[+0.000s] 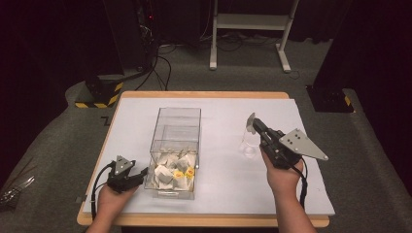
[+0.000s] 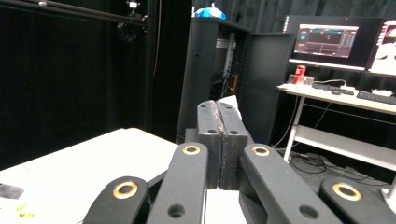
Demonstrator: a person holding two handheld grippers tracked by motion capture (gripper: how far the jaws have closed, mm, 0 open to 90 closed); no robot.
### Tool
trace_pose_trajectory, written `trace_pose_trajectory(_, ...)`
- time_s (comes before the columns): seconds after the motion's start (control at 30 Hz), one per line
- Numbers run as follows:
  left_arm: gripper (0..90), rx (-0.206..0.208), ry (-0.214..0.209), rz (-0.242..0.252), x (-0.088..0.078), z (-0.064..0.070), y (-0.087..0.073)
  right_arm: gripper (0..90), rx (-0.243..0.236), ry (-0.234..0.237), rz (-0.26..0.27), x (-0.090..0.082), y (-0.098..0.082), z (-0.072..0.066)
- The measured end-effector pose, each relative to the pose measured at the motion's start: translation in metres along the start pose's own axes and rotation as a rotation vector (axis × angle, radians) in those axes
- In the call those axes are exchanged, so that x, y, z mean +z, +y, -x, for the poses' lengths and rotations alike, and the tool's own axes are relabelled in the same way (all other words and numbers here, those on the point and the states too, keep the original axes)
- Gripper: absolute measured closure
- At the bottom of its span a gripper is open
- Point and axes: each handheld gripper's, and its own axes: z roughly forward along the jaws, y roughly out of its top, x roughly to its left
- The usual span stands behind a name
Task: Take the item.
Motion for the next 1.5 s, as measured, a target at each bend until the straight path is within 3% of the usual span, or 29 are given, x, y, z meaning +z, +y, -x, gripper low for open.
trace_pose_trajectory(0.63,40.0,0.002,0.001,0.001,0.000,0.000,0.000,89.9,-0.001,-0.087,-0.008,-0.001,0.009,0.028)
trace_pose_trajectory(0.9,40.0,-0.004,-0.001,0.007,0.000,0.000,0.000,89.9,0.005,-0.111,-0.043,0.007,0.001,0.038)
trace_pose_trajectory(1.5,40.0,-0.003,-0.003,0.010,-0.001,0.001,-0.001,89.9,0.015,-0.121,-0.115,0.019,-0.023,0.042)
